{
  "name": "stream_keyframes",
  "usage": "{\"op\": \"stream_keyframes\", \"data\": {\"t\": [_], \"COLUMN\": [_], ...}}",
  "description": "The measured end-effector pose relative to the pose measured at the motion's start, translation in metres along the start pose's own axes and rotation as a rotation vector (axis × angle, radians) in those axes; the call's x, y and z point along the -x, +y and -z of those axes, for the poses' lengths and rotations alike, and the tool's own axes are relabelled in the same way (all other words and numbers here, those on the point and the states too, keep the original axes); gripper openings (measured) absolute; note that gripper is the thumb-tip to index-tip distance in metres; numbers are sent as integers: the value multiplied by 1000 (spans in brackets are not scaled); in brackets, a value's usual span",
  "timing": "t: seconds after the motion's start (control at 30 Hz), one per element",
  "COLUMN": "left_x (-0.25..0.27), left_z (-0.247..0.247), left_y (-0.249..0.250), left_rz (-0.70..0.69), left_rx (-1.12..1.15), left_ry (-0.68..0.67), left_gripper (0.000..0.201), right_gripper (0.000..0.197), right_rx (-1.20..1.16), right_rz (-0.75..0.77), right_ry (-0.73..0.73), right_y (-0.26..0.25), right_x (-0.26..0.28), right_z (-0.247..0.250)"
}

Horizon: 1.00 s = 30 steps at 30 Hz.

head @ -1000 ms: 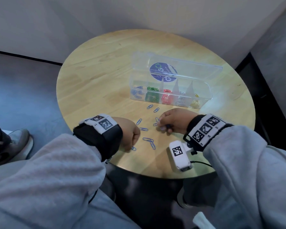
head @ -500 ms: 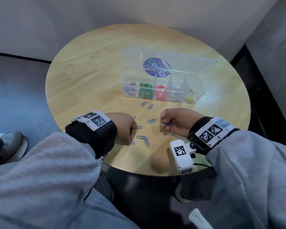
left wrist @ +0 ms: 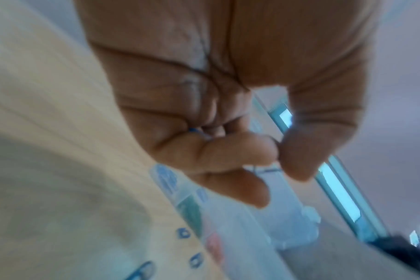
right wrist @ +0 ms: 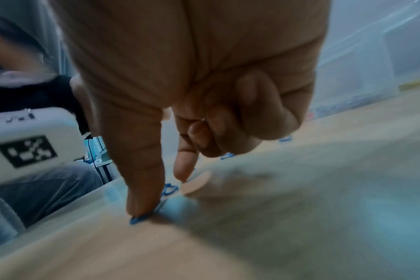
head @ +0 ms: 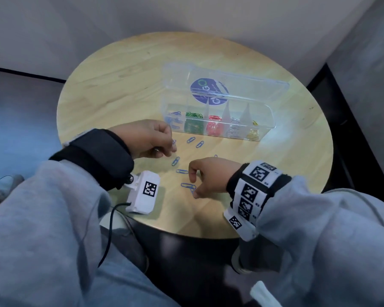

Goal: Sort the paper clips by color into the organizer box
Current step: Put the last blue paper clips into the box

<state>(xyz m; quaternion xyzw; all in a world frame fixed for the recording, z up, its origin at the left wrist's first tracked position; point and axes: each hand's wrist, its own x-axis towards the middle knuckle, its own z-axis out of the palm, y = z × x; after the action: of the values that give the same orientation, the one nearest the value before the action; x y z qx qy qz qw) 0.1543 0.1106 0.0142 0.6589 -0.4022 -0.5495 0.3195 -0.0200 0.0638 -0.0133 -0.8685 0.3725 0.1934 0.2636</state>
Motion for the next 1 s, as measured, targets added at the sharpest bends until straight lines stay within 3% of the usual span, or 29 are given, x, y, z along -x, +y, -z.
{"op": "stream_keyframes", "data": {"t": [0.13,0.4,0.53,0.67,0.8,0.9,1.0], "left_x": [-1,-3,-4,-10,-14,-15,-20], "left_z": [6,0,-2,-7,-14,-24,-35], "left_y": [1,1,2,1,-1,-1,-1], "left_rz": [-17,18,64,142,159,184,217], "left_rx": [253,358,387,153,-413,-787,-918], "left_ry": [104,125,157,174,176,189,147], "left_gripper": [39,37,27,23,15,37,35], "right_gripper": [18,23,11,3,3,2,7], "right_rx": [-7,-23,3,77,65,3,-169], "right_rz": [14,1,17,-5,-7,-14,-53], "right_ry": [26,53,33,-17,-51,-45,-14], "right_y": [-4,-8,-11,-16,-12,-5,12], "right_x": [-5,-6,-8,-5,-1,3,4], "right_z": [2,-3,-1,3,5,5,13]}}
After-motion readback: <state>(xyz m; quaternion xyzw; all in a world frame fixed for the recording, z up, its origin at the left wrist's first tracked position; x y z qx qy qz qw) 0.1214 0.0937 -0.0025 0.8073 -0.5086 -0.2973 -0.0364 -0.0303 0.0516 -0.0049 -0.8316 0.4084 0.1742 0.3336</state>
